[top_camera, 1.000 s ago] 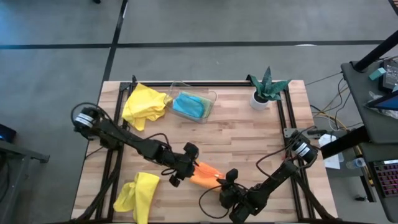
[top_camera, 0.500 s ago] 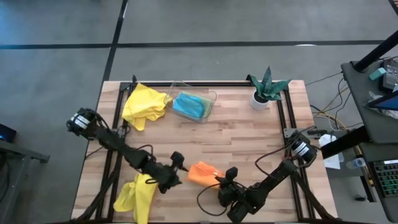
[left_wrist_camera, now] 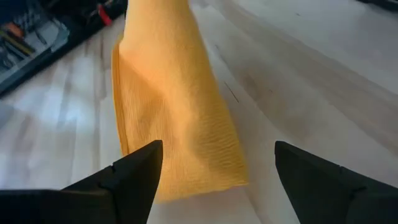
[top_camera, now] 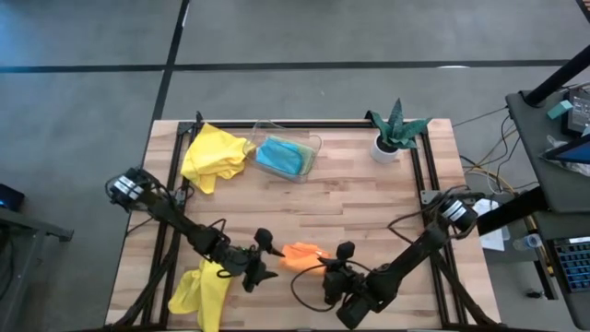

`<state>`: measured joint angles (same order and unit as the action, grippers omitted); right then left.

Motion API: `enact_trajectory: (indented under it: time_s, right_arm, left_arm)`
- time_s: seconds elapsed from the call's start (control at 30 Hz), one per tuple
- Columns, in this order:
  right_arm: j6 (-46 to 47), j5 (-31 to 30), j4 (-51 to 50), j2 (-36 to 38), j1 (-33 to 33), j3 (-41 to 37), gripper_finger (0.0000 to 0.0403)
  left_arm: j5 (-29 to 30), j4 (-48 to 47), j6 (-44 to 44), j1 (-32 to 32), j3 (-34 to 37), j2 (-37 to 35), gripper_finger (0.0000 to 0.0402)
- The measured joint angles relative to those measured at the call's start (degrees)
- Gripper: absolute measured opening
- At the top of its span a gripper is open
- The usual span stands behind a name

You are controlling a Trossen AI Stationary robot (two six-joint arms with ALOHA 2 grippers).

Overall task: Fold microfiber towels
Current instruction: Put the orange folded towel into the transparent bin

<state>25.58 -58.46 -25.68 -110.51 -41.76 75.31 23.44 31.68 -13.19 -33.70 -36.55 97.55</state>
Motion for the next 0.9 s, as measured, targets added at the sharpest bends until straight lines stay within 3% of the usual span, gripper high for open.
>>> enact_trajectory:
  time_s: [0.27, 0.5, 0.67, 0.77, 0.9]
  right_arm:
    - [-0.04, 0.22, -0.11, 0.58, 0.42, 0.20, 0.0009]
    - [-0.07, 0.47, -0.09, 0.58, 1.15, 0.20, 0.0009]
    - [-0.19, 0.97, -0.65, 0.58, 1.46, 0.69, 0.0009]
    - [-1.09, 1.03, -1.51, 0.60, 1.57, 1.83, 0.0009]
    - [-4.91, 1.05, -1.56, 0.72, 1.80, 3.53, 0.0009]
  left_arm:
    - [-0.33, 4.99, 7.04, -0.08, -0.58, 5.31, 0.0290]
    - [8.33, 17.53, 11.51, 0.23, -1.74, 12.89, 0.0290]
    - [16.47, 20.05, 11.40, 0.36, -4.24, 17.04, 0.0289]
    - [20.86, 17.31, 11.34, 0.79, -5.13, 17.93, 0.0275]
    - [21.17, 15.34, 11.08, 1.73, -5.82, 17.80, 0.0220]
